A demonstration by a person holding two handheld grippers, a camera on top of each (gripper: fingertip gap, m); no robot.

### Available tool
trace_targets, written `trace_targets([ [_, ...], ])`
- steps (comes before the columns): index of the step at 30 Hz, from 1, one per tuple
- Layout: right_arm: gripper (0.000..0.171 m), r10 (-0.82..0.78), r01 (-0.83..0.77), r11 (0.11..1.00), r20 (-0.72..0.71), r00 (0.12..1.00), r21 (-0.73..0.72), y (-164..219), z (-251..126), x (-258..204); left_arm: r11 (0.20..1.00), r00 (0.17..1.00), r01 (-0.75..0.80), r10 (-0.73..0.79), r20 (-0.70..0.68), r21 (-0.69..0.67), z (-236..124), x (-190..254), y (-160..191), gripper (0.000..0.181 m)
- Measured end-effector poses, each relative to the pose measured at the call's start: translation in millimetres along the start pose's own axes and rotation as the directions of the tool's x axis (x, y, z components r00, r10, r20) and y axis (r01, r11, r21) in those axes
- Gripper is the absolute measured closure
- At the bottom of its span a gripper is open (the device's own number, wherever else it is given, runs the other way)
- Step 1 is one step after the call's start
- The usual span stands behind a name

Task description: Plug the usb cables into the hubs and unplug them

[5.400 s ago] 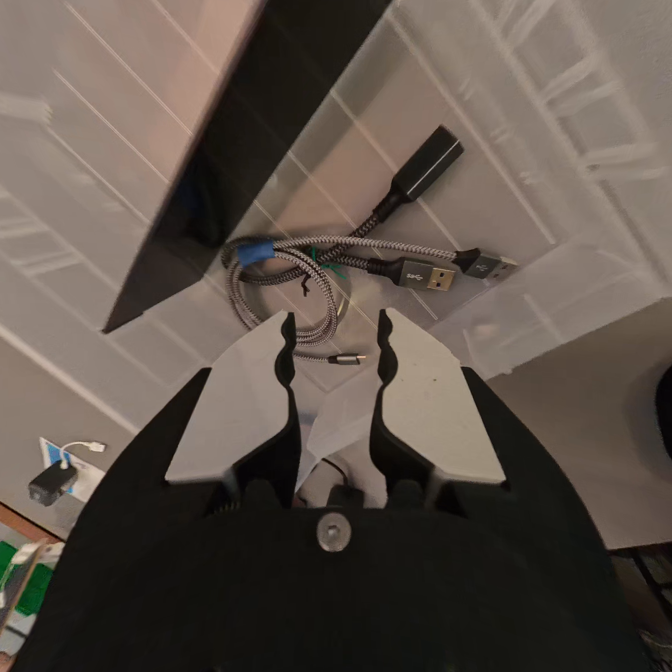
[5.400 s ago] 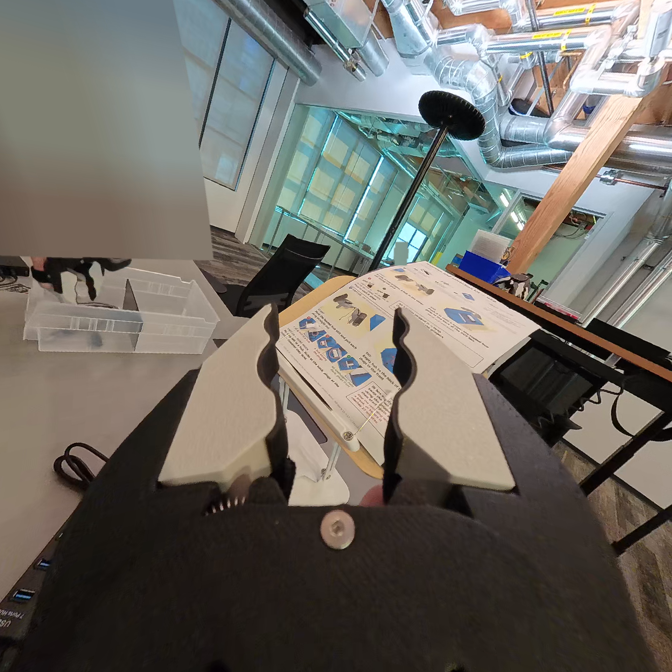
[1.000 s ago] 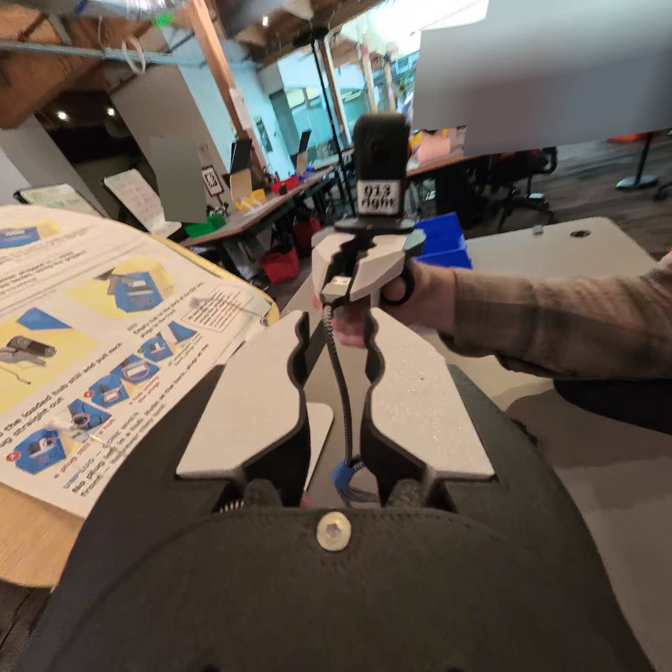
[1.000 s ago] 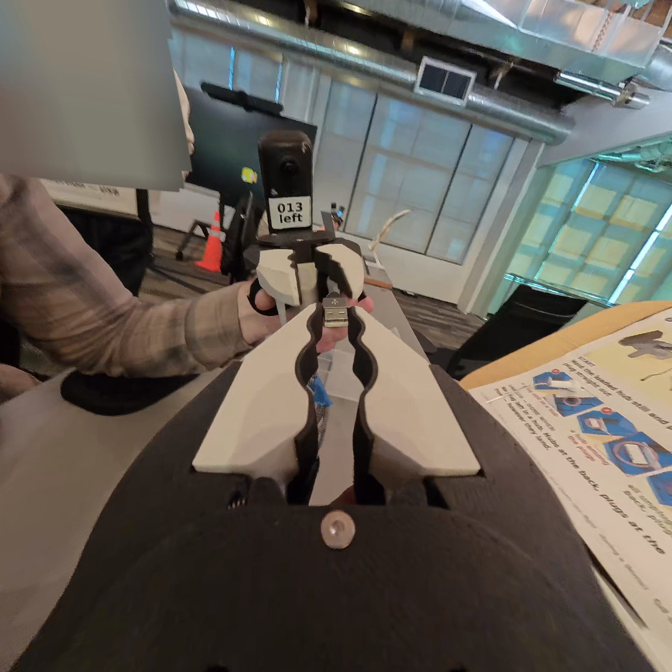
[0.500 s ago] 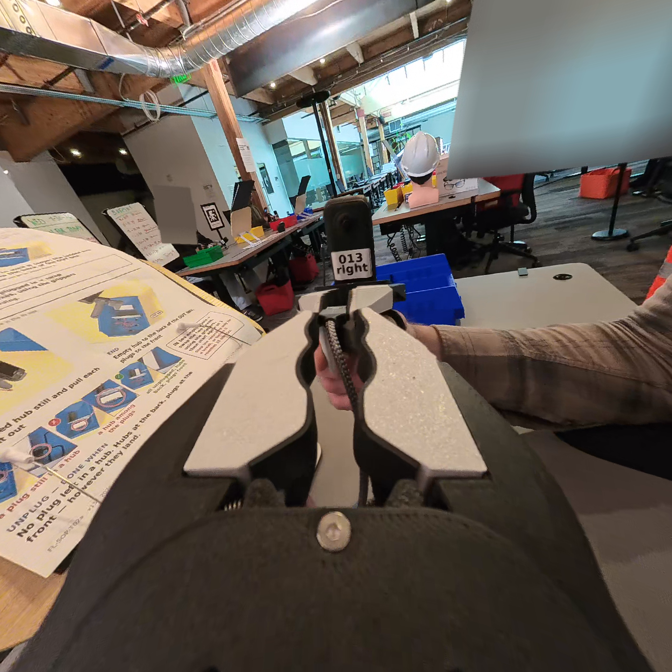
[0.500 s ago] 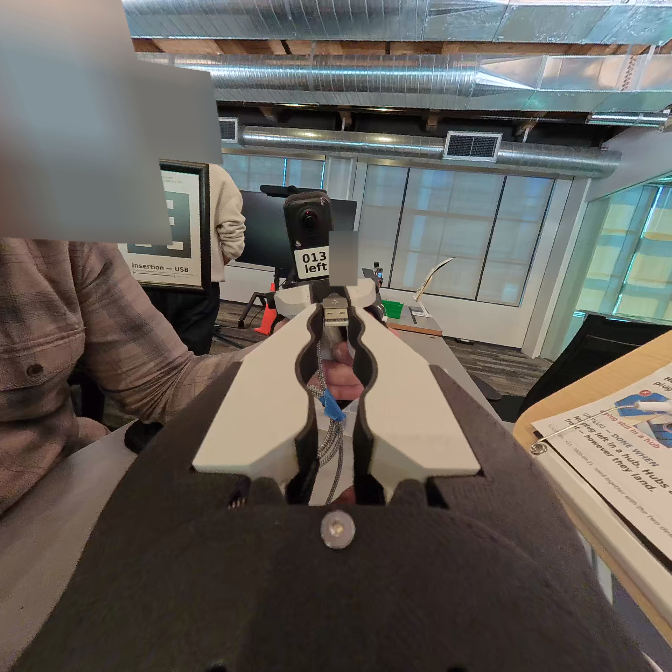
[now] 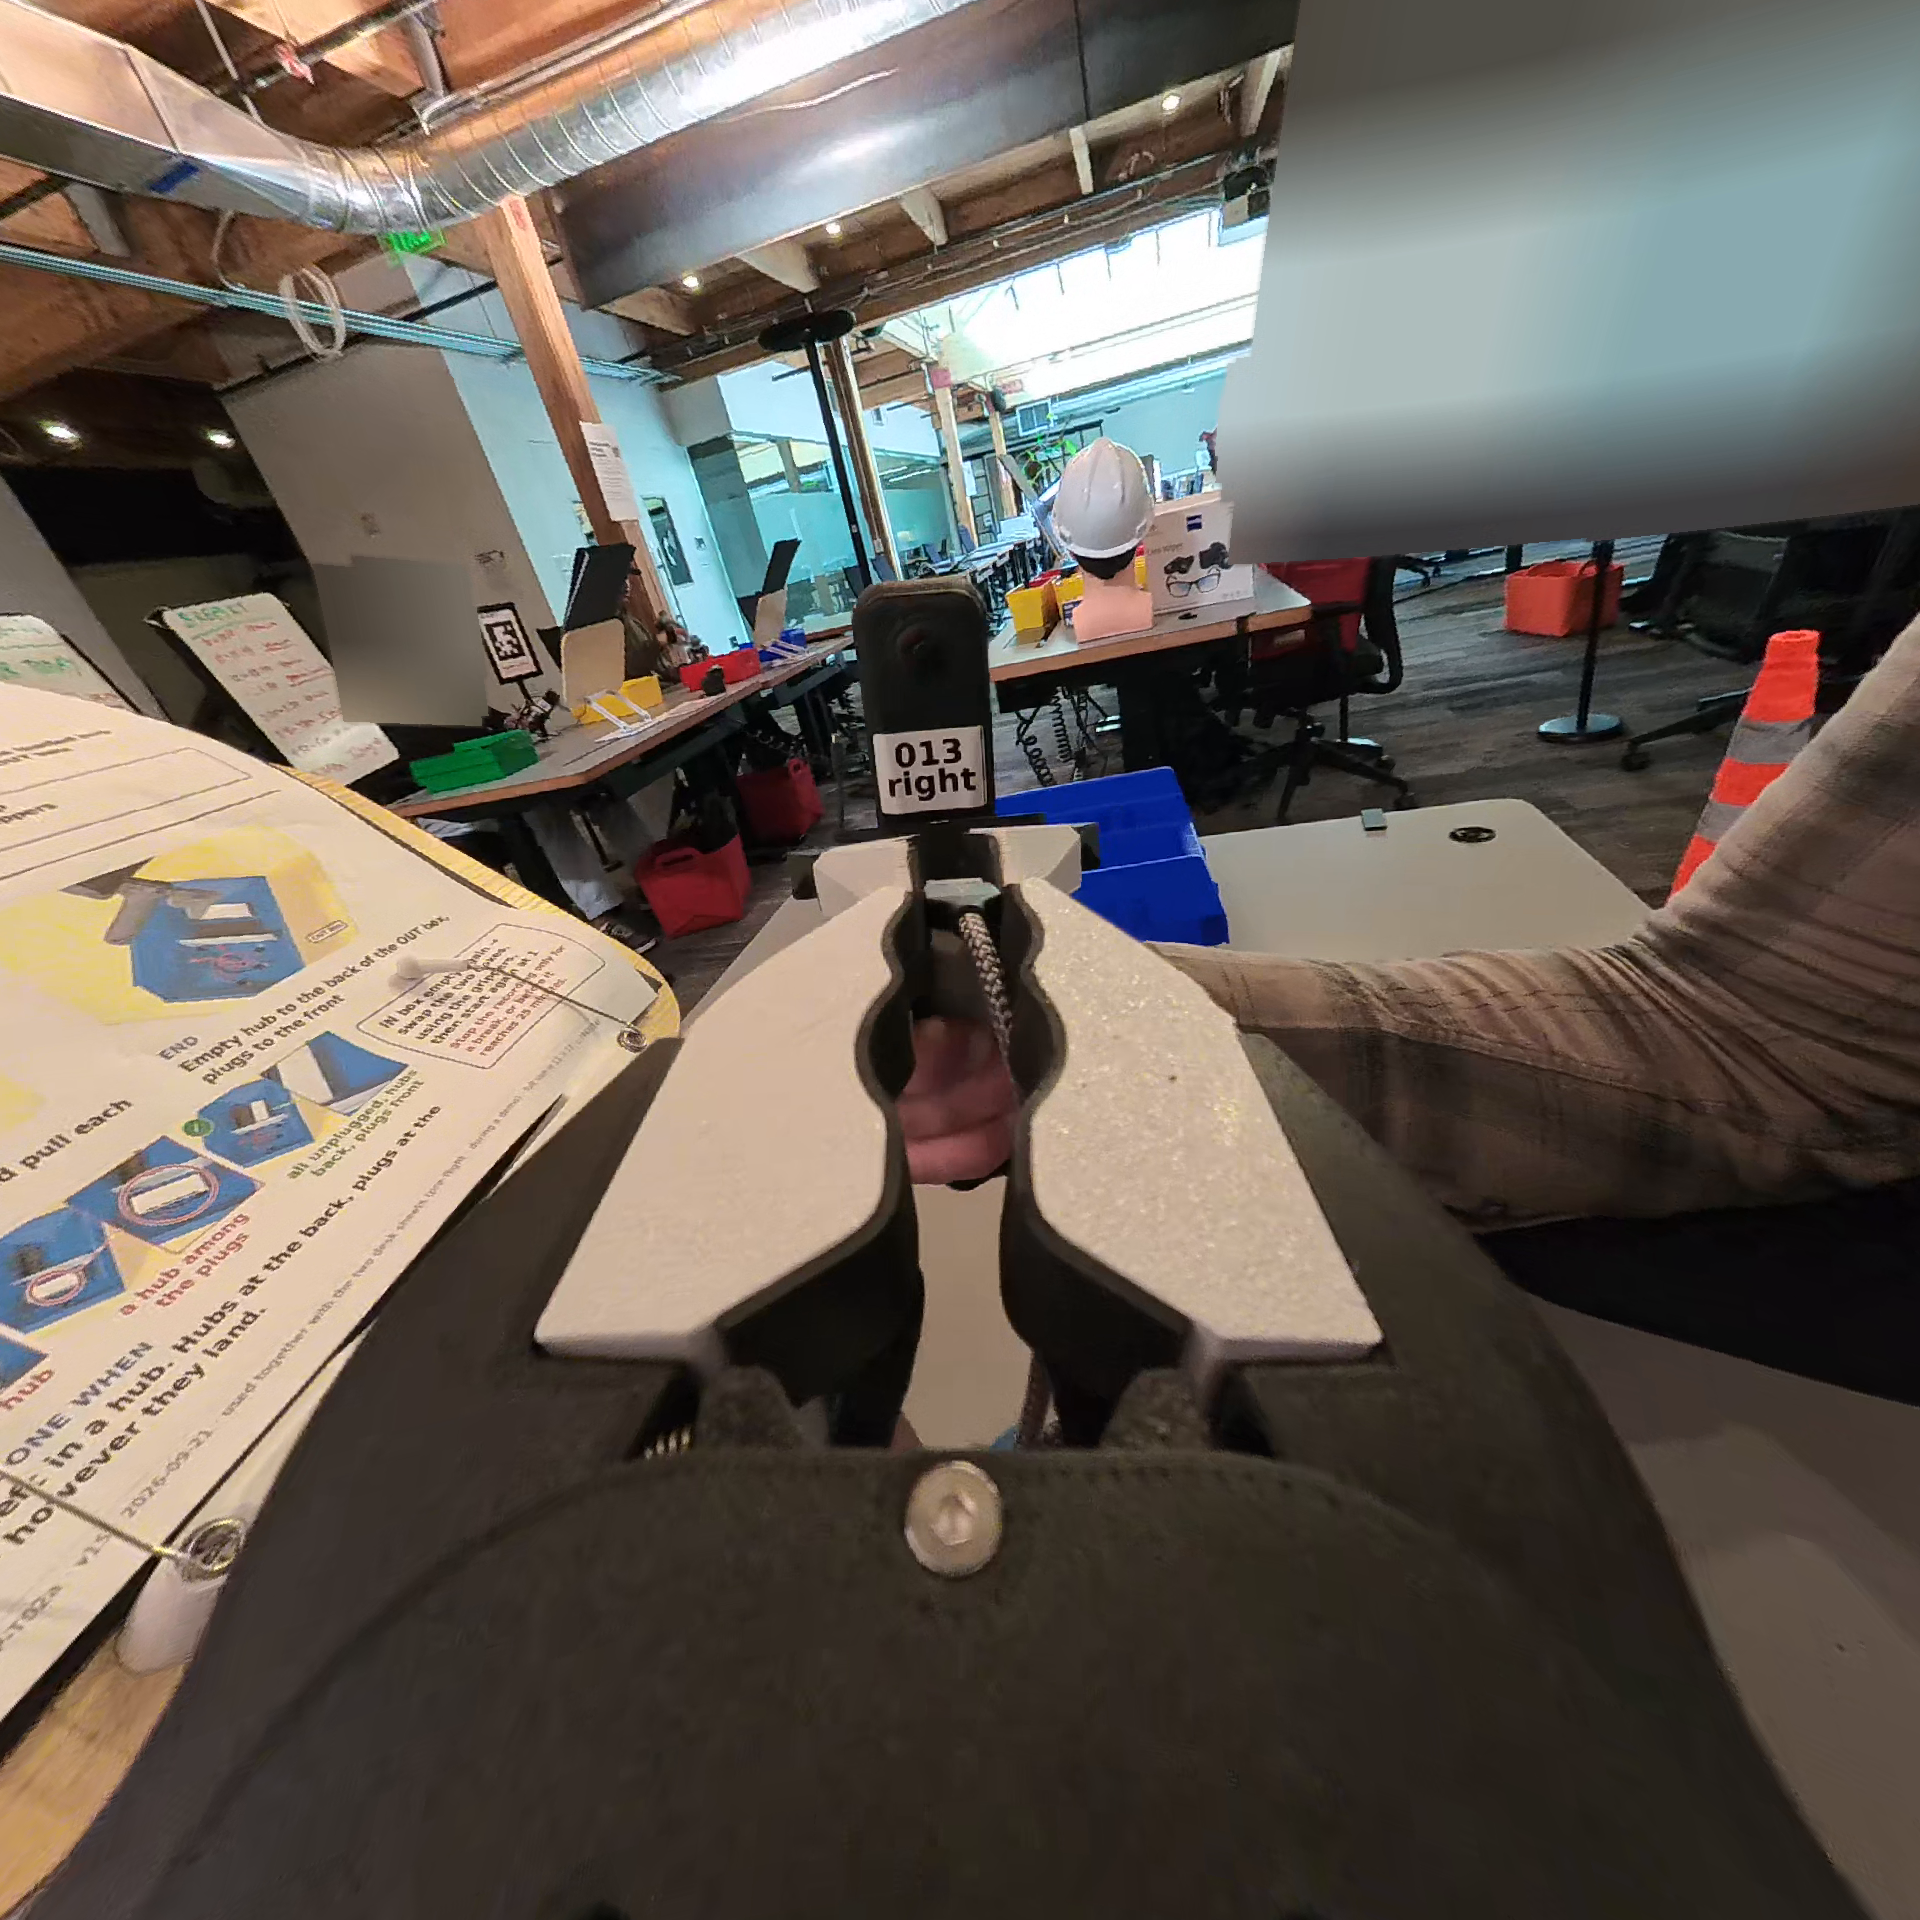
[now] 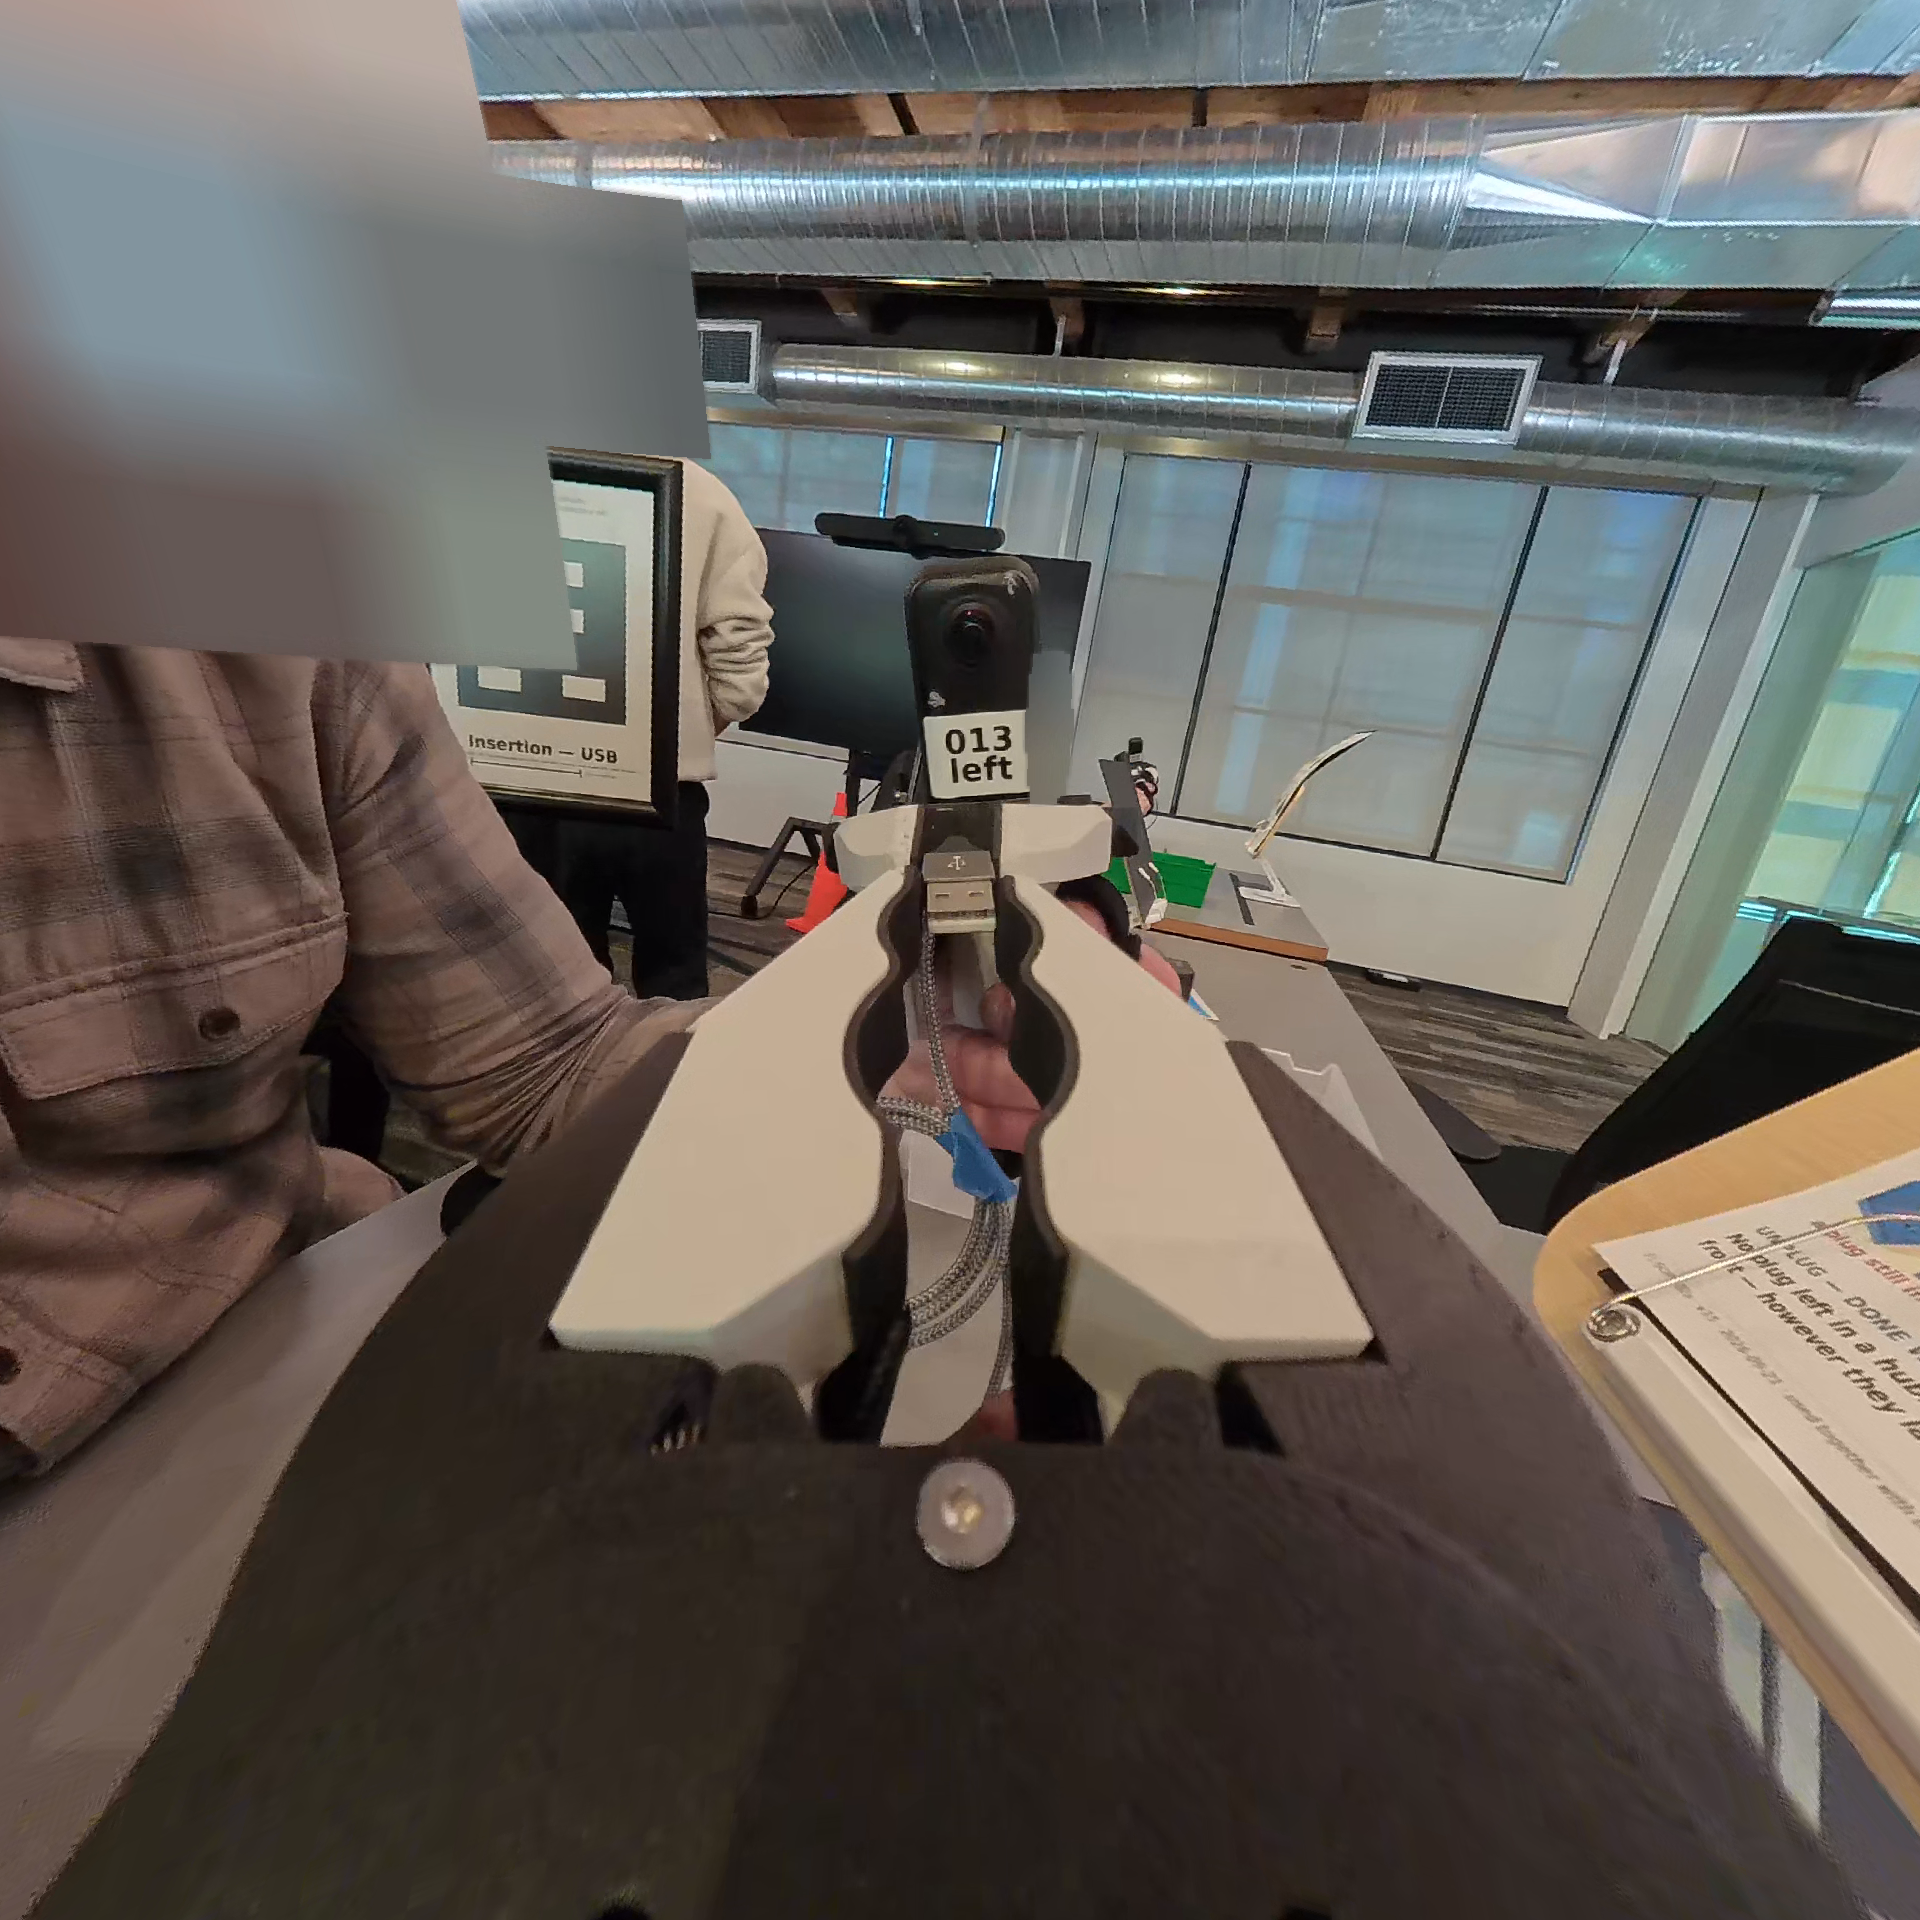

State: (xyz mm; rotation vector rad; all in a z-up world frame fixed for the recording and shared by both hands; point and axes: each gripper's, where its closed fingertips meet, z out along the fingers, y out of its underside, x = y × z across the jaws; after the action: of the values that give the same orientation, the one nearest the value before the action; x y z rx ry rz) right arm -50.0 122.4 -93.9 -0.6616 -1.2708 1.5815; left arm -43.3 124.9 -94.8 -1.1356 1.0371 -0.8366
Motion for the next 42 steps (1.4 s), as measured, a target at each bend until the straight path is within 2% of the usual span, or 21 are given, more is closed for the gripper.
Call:
trace_targets([
  [4,0.152,-0.018,0.018,1.0,-0.048,0.999,0.0,-4,-3,6,1.0,1.0,-0.002,0.002,0.025,0.008,0,-4,0,0.168],
  [9,0.161,-0.061,0.06,0.998,-0.076,0.995,-0.024,-9,-8,6,1.0,0.999,-0.014,0.013,0.034,0.019,-2,-5,-4,0.168],
  [14,0.156,-0.053,0.05,0.997,-0.065,0.996,-0.061,-4,-4,4,1.0,1.0,-0.015,0.015,0.023,0.007,0,-2,-1,0.168],
  [18,0.16,-0.049,0.046,0.996,-0.04,0.998,-0.072,-3,-3,0,1.0,1.0,-0.023,0.022,0.018,0.004,1,-1,-1,0.168],
  [33,0.16,-0.018,0.019,0.998,-0.027,0.999,0.054,-10,3,3,0.998,0.997,-0.049,0.047,0.067,0.034,2,-3,-9,0.166],
  [40,0.155,-0.044,0.045,0.999,-0.078,0.996,0.017,-11,3,8,0.996,0.991,-0.093,0.092,0.098,-0.001,-1,-7,-9,0.168],
  [42,0.16,-0.052,0.054,0.998,-0.068,0.996,0.023,-13,0,5,0.996,0.992,-0.093,0.094,0.079,-0.011,-2,-5,-8,0.168],
])
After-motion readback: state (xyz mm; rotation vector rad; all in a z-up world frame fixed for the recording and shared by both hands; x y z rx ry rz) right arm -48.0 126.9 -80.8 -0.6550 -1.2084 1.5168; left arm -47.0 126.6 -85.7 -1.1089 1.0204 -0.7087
